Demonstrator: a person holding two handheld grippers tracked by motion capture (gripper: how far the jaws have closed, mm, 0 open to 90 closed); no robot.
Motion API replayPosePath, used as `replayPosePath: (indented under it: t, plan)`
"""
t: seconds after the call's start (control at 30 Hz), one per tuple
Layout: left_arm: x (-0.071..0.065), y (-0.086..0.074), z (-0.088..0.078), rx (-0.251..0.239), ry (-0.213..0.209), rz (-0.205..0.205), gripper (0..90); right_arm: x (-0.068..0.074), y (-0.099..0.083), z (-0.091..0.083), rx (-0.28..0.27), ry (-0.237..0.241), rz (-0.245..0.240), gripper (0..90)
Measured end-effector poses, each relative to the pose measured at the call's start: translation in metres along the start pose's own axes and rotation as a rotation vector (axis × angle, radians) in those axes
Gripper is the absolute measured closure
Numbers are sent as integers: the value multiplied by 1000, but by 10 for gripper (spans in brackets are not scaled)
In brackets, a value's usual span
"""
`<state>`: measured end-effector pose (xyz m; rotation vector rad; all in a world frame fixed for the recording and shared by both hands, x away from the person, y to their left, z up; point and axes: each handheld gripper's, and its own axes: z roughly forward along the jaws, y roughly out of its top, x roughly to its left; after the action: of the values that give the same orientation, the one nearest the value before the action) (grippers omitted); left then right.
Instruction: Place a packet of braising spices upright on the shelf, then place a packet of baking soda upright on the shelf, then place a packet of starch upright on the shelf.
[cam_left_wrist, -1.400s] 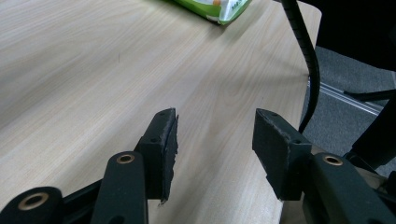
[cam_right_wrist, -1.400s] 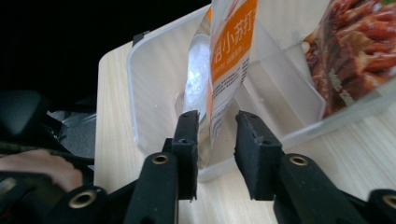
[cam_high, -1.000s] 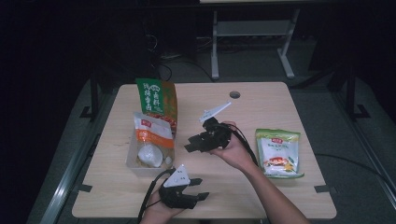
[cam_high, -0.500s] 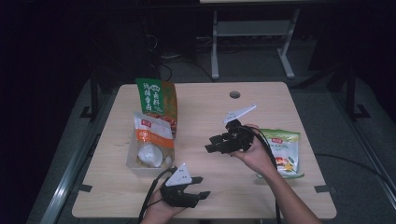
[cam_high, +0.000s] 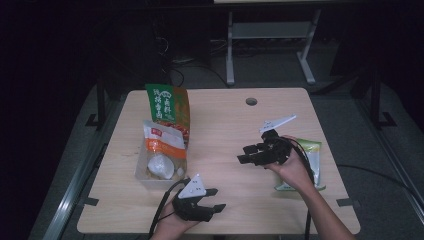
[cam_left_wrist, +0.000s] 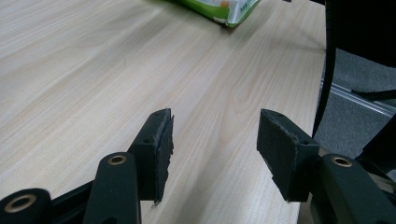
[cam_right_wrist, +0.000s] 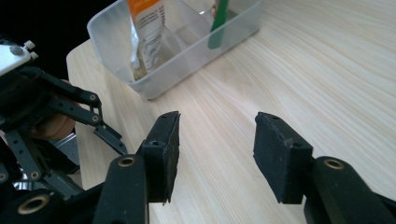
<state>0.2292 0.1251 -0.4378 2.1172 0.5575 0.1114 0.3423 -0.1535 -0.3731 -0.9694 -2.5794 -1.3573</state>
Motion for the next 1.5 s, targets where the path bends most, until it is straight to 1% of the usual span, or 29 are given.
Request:
replayPosePath:
  t: [0.2,0.23,0.4,0.5,0.57,0.77,0.87,0.97,1.0,1.03,1.17,1.27,1.3,1.43,1.47,1.5]
  plan:
    - [2,1,-1,-10,4,-1,447,-5,-8,-10,0,-23,8,475]
    - [1,1,-1,-15,4,-8,444,-5,-10,-11,-2,-26,12,471]
    - [2,2,-1,-17,4,-4,428,-10,-17,-19,3,-46,29,450]
    - [3,3,0,-18,3,-13,409,-14,-22,-24,3,-55,44,444]
    - [3,4,1,-19,3,-12,399,-16,-25,-28,6,-60,51,435]
    - [2,4,6,-8,-2,-15,386,-23,-39,-44,-14,-80,77,433]
    - [1,5,8,-3,-5,-12,383,-26,-48,-51,-17,-97,91,430]
    - [-1,5,9,-3,-9,-5,381,-26,-55,-57,-19,-109,102,429]
    - [-1,6,9,-2,-11,-7,380,-26,-58,-60,-21,-118,96,429]
    - [-1,6,10,0,-11,-7,379,-26,-60,-63,-22,-122,107,429]
    - [-1,6,11,1,-14,-8,376,-28,-66,-73,-21,-145,115,426]
    - [-1,8,11,-2,-16,-14,375,-29,-69,-80,-34,-161,126,424]
    - [0,8,12,1,-16,-13,374,-30,-70,-82,-34,-166,123,423]
    - [2,10,13,7,-17,-9,372,-34,-74,-88,-26,-193,142,414]
    - [3,11,14,9,-18,-14,371,-36,-75,-89,-25,-196,146,414]
    - [4,12,15,8,-19,-20,368,-38,-77,-89,-23,-209,153,414]
